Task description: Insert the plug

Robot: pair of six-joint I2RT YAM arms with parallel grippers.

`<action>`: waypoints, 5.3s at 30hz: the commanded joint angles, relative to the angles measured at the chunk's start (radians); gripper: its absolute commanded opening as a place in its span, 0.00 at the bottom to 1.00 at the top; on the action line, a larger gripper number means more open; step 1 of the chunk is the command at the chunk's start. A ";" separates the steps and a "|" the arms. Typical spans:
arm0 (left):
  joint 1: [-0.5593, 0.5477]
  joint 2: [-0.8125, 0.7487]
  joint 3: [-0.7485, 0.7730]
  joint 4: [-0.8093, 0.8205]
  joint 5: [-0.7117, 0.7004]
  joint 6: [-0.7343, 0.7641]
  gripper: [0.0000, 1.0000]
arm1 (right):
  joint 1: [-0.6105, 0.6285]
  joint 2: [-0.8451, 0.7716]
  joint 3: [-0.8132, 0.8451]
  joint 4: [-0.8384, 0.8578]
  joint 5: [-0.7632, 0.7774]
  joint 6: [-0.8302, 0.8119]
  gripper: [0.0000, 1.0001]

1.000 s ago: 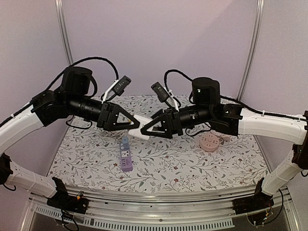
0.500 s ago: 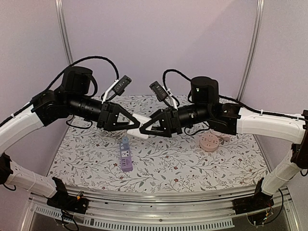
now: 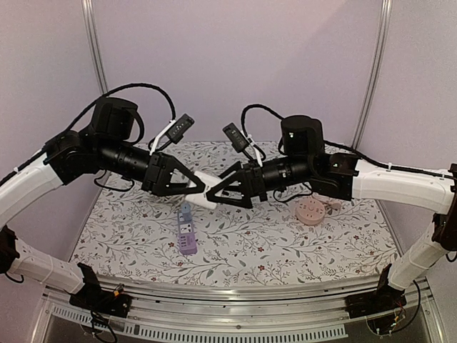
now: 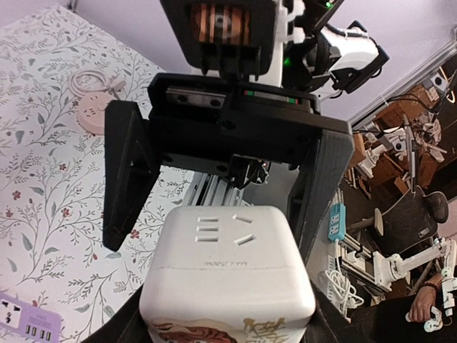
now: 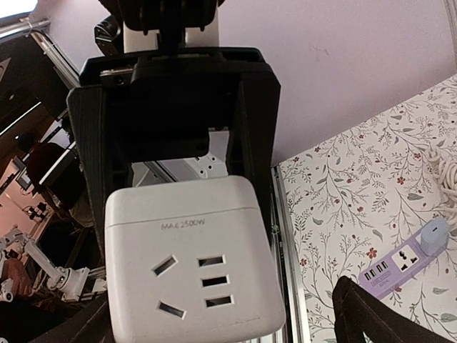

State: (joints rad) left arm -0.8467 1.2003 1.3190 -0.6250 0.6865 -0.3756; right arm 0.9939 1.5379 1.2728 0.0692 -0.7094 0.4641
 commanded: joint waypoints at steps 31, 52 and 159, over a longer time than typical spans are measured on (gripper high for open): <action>-0.006 0.452 0.450 -0.818 -0.536 0.796 0.00 | -0.013 -0.397 -0.298 -0.506 0.438 -0.174 0.99; 0.096 0.580 0.320 -0.794 -0.464 0.912 0.00 | -0.013 -0.447 -0.323 -0.656 0.516 -0.146 0.99; 0.210 0.829 0.334 -0.562 -0.588 0.948 0.00 | 0.011 -0.400 -0.226 -0.858 0.596 -0.104 0.99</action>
State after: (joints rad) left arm -0.6510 1.9846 1.6505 -1.2072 0.0772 0.5953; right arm 0.9951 1.1297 1.0275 -0.7959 -0.1261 0.3420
